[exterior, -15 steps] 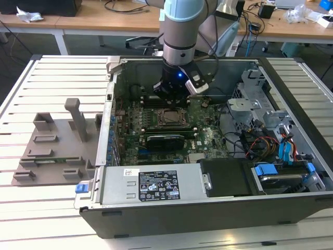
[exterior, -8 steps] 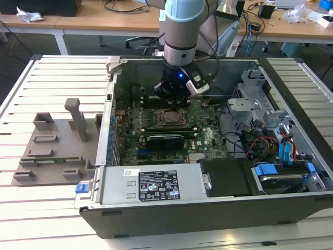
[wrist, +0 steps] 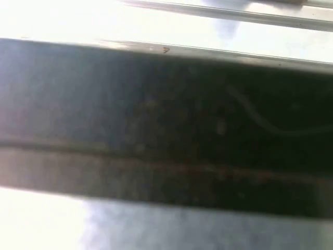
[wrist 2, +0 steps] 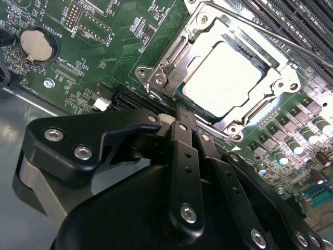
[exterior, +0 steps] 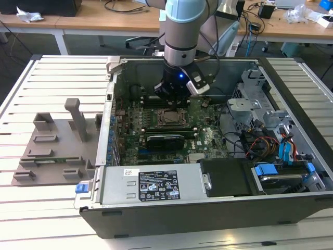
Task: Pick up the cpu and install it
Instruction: 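Install the first cpu locking lever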
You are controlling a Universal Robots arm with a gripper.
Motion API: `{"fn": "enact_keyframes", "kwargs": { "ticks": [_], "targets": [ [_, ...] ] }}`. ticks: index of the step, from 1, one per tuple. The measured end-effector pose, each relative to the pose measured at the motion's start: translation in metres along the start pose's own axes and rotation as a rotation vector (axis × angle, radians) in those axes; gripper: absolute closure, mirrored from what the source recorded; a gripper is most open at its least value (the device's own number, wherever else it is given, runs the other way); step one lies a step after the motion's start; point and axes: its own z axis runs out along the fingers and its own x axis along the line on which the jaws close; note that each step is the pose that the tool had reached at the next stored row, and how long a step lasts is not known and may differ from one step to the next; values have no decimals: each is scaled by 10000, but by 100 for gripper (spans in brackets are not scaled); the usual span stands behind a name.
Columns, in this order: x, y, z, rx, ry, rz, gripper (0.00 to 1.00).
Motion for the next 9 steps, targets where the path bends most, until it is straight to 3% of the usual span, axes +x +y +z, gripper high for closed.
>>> {"fn": "enact_keyframes", "kwargs": {
  "ticks": [9],
  "targets": [
    [-55,-3,3,-112,-19,0,89]
  ]
}}
